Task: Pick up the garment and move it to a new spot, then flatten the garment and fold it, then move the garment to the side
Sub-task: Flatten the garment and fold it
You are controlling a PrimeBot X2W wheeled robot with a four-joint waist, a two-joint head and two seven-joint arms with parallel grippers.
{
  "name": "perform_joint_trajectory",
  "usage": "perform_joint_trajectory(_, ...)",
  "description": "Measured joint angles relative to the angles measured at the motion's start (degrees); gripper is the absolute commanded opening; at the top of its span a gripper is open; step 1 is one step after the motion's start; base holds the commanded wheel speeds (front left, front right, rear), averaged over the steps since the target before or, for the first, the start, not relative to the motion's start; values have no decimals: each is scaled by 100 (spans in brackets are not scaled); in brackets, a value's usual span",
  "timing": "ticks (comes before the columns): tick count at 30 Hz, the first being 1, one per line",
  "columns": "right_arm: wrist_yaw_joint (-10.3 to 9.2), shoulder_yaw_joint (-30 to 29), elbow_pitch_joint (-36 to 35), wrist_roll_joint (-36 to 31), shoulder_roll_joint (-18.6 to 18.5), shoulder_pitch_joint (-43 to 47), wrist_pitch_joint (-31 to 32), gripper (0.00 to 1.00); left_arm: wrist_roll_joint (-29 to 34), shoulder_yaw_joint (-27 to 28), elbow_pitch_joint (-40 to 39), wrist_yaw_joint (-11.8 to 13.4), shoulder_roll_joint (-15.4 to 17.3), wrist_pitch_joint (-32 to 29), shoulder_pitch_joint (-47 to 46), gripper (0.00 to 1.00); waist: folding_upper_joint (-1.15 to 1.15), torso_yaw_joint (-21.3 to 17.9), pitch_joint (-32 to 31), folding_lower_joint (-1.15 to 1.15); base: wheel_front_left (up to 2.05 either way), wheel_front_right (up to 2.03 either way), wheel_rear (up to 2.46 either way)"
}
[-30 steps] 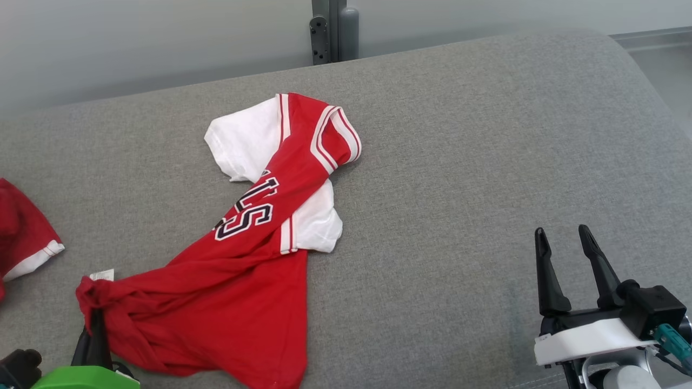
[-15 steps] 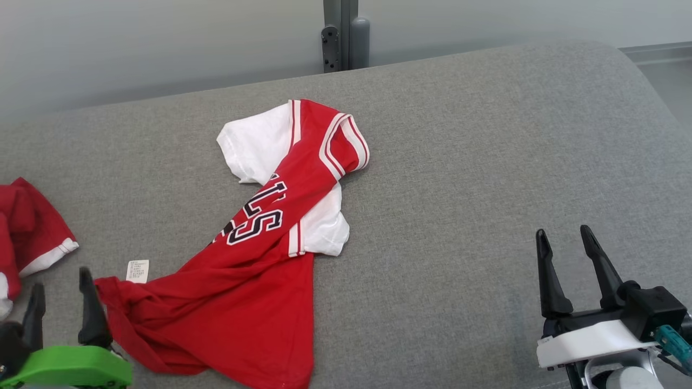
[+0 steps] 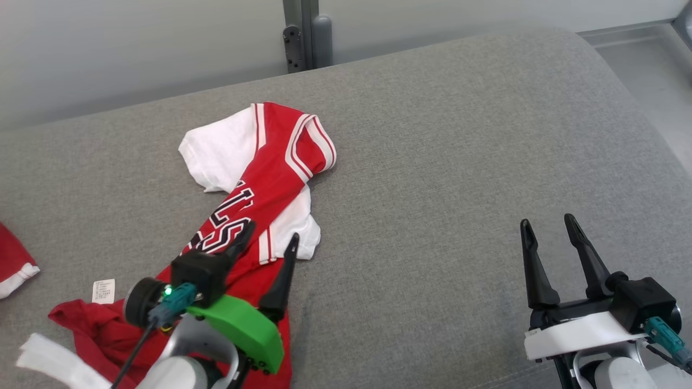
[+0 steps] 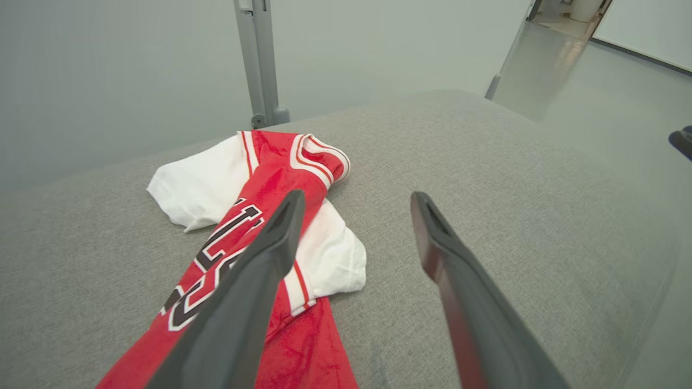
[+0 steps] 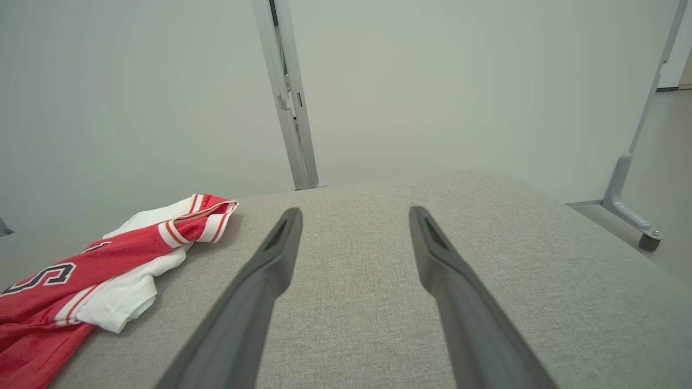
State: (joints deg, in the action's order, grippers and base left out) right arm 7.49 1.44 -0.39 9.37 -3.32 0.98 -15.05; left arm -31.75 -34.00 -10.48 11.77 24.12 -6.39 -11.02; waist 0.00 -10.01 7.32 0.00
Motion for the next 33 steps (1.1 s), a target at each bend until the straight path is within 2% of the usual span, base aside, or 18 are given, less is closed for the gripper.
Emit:
perform_joint_trajectory(5,0,-49,0,26,29,-5,0,100,148,-552,1191,-263,-431,-325,-552,100,0,-250,108,0,0,0,0)
perform_joint_trajectory(7,0,-52,-1,46,32,-9,0,100,428,-779,1695,-360,-457,-444,-806,100,0,-350,154,0,0,0,0)
perform_joint_trajectory(12,0,-73,4,111,36,-14,0,100,730,-1009,2646,-344,-598,-678,-1288,100,0,-542,255,0,0,0,0)
perform_joint_trajectory(18,0,-98,13,167,37,-15,0,100,888,-1118,3294,-315,-734,-767,-1612,100,0,-633,322,0,0,0,0)
perform_joint_trajectory(19,0,-99,15,168,38,-15,0,100,888,-1120,3381,-318,-746,-751,-1633,42,0,-633,322,0,0,0,0)
perform_joint_trajectory(20,0,-96,18,169,40,-16,0,100,906,-1120,3478,-316,-765,-708,-1663,1,0,-634,321,0,0,0,0)
perform_joint_trajectory(24,0,-107,16,175,40,-41,0,100,932,-1117,3777,-301,-858,-532,-1816,0,0,-630,313,0,0,0,0)
perform_joint_trajectory(33,0,-112,27,174,41,-44,0,100,854,-1149,4275,-526,-993,-348,-1992,0,0,-622,304,0,0,0,0)
